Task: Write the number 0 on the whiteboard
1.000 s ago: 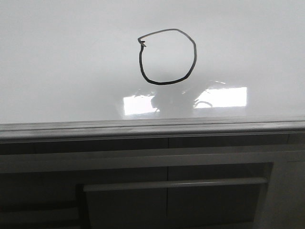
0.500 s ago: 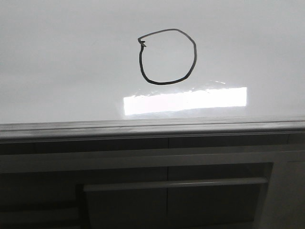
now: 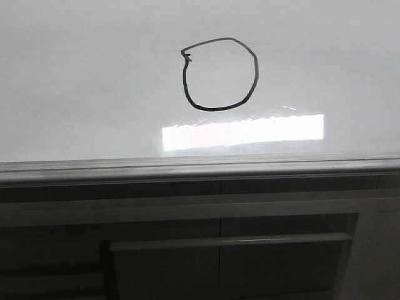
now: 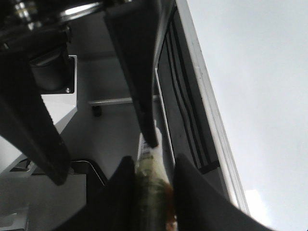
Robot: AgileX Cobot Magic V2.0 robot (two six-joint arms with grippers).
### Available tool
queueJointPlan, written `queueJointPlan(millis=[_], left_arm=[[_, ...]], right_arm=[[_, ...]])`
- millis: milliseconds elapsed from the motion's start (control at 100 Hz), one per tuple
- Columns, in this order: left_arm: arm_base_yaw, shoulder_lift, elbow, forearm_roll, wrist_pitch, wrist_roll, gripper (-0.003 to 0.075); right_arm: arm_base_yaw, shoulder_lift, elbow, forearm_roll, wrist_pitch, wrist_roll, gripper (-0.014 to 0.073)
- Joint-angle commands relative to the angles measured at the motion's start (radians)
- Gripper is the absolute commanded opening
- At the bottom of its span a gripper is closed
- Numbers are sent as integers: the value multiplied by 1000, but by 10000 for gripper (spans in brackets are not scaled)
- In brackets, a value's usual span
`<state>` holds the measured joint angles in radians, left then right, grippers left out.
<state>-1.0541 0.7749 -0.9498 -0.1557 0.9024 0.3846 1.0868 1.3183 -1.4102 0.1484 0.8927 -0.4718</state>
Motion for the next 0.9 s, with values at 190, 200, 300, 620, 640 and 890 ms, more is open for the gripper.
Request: queueJointPlan(millis=[190,200,300,620,640,890], left_arm=[[-5,13,-37,-17,-66,0,315],[-5,13,-37,-17,-66,0,302],[-5,13,-37,-3,-66,0,209],[-5,25,-37,14,-62,-8,321],[-5,25,-37,14,-62,-10,328],[-5,35,-37,39,-55,-10,337]], right_arm=[[3,-23,-32,27,-51,-10,-50],[3,-23,-32,28,-51,-10,-50],[3,-23,-32,42,-51,-10,-50],[3,-23,-32,54,-47,-10,-50],[3,-23,-32,54,-47,-10,-50],[3,-23,-32,74,-44,-10,-50]])
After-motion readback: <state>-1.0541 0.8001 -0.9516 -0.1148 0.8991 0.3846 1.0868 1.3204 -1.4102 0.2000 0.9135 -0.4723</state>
